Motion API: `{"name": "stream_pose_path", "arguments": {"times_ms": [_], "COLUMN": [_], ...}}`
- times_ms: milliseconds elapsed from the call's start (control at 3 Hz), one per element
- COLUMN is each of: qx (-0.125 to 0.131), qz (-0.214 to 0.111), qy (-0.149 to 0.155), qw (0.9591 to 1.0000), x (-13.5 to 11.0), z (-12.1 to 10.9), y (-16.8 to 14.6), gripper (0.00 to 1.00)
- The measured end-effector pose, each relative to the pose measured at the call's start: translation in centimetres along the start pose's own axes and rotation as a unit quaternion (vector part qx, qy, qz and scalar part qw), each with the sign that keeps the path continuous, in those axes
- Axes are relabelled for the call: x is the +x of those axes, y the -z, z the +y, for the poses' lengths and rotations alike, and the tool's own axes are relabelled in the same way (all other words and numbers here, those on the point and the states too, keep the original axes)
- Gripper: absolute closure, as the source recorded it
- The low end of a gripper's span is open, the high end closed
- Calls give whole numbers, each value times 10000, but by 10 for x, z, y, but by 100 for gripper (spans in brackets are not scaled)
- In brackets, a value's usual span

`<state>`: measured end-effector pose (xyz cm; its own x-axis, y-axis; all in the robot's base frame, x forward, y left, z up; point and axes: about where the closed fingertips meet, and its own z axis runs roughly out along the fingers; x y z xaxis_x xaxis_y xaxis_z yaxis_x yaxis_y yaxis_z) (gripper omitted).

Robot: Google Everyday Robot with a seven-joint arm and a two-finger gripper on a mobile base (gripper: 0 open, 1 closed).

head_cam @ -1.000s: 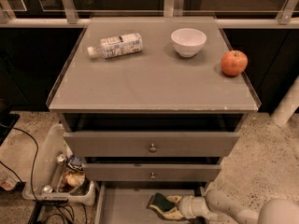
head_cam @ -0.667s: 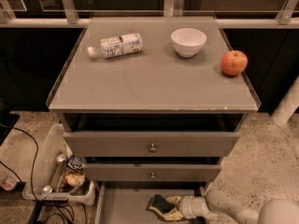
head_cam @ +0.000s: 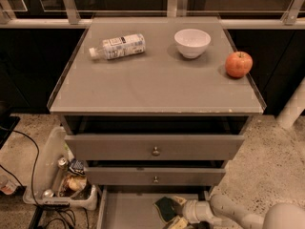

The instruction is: Place sponge into bottom drawer

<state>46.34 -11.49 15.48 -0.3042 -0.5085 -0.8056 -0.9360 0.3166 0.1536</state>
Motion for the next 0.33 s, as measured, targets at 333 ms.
{"name": "stream_pose_path", "arguments": {"times_ms": [333], "qx": [0], "qz": [0], "qy": [0], "qw": [10000], "x": [0], "z": [0], "y": [0], "gripper": [0]}}
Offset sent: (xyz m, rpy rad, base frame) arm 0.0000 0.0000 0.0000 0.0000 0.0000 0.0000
